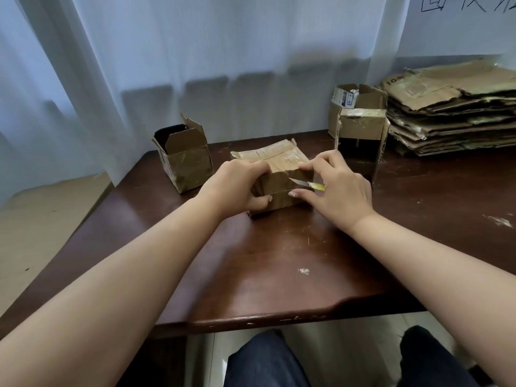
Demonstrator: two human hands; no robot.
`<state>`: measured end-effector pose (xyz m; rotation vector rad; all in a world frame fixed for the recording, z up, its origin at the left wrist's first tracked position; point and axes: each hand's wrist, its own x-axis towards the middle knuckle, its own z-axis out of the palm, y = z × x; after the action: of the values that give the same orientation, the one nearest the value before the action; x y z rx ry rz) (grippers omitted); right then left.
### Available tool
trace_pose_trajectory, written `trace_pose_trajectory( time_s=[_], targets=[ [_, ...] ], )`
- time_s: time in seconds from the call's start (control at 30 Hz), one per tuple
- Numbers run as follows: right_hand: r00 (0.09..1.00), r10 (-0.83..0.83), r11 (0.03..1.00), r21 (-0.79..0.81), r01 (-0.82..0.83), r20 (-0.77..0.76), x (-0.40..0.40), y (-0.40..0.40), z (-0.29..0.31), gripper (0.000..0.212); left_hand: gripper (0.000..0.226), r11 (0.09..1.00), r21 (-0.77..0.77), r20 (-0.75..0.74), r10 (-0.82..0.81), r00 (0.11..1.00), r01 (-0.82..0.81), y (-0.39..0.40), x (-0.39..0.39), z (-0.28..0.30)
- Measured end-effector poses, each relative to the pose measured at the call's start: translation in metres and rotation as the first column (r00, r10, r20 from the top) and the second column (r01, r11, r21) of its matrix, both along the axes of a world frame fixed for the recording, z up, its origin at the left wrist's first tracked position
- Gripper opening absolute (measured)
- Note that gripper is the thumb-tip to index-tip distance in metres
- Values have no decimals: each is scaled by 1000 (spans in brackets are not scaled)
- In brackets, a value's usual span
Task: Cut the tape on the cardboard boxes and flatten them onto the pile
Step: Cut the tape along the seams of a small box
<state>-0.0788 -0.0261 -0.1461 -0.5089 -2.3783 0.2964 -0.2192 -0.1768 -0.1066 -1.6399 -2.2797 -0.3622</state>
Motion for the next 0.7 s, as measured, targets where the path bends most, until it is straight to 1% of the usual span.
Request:
trace_pose_trajectory(
  time_s=[0.07, 0.13, 0.17, 0.23, 0.27, 0.33, 0.4, 0.47, 0.6, 0.7],
  targets=[
    [1000, -11, 999, 30, 10, 23, 0, 0, 1, 52, 42, 995, -88, -76, 35, 996, -42, 4, 3, 6],
    [998, -32, 997, 73, 29, 48, 0, -1, 2, 50, 38, 979, -171, -209, 77, 975, -114, 9, 8, 6],
    [997, -44, 995, 91, 38, 62, -1, -1, 2, 49, 34, 973, -181, -281, 90, 955, -145, 11, 11, 4],
    [995, -63, 992, 116, 54, 75, -2, -3, 2, 48, 24, 971, -160, -422, 94, 902, -176, 12, 16, -4],
    [995, -67, 991, 123, 58, 75, -3, -4, 2, 48, 21, 968, -157, -474, 98, 875, -194, 11, 18, -8],
    [996, -62, 990, 134, 53, 67, -4, -6, 1, 46, 17, 981, -93, -559, 91, 824, -172, 14, 16, -19],
    [997, -57, 988, 145, 48, 58, -4, -6, -1, 46, 20, 987, -36, -573, 108, 813, -157, 19, 12, -28],
    [997, -63, 987, 149, 55, 49, -2, -5, -2, 47, 28, 990, 20, -547, 129, 827, -141, 22, 11, -31],
    [998, -57, 988, 148, 51, 37, -2, -2, -1, 46, 31, 989, 102, -495, 145, 857, -108, 25, 5, -36],
    [998, -51, 990, 132, 46, 30, -5, -1, -1, 43, 39, 992, 102, -426, 112, 897, -76, 22, 3, -36]
  ],
)
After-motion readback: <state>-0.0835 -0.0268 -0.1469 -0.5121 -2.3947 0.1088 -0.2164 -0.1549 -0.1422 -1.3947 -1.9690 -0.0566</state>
